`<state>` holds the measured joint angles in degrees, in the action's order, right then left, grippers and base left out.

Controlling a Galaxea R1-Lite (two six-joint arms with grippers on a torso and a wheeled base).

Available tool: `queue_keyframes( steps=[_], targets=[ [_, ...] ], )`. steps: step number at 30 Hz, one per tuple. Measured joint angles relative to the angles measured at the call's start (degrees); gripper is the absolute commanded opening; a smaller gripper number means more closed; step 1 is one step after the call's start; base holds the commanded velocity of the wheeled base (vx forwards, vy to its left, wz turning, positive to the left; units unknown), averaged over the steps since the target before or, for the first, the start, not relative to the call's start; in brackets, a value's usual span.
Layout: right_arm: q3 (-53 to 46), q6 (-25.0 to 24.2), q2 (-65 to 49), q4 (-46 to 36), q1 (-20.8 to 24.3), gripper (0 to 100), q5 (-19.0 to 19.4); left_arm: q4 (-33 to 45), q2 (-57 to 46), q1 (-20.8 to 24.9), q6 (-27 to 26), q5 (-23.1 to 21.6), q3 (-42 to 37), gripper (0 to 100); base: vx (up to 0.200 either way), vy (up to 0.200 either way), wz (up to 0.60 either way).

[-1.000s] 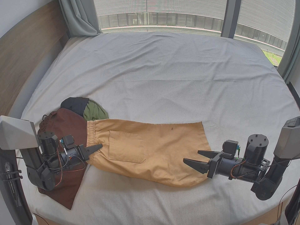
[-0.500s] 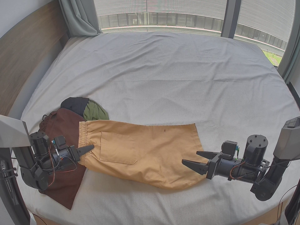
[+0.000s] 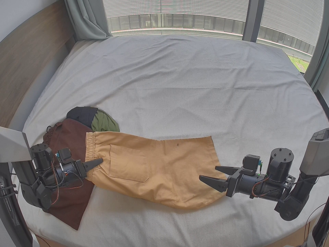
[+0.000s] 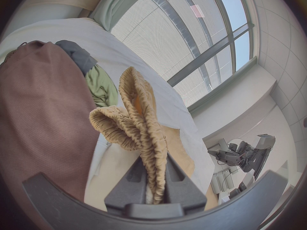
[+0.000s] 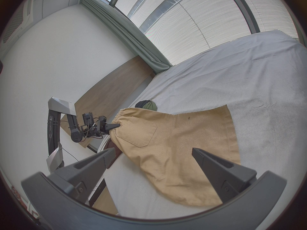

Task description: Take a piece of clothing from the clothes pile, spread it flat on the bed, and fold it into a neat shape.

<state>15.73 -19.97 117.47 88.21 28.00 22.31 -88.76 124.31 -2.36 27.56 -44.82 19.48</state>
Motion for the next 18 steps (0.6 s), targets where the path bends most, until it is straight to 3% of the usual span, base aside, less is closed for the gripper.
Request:
queue_keyframes(
  steps=[9,18],
  targets=[
    [0.0,0.02,-0.02,0.02,-0.02,100,0.0,-0.02,-1.4,6.02,0.95,0.84,0.46,0,0.0,0.0,0.0],
    [0.0,0.1,-0.05,0.0,-0.11,100,-0.01,0.0,-1.88,11.12,3.44,4.75,2.4,0,0.0,0.0,0.0]
  ],
)
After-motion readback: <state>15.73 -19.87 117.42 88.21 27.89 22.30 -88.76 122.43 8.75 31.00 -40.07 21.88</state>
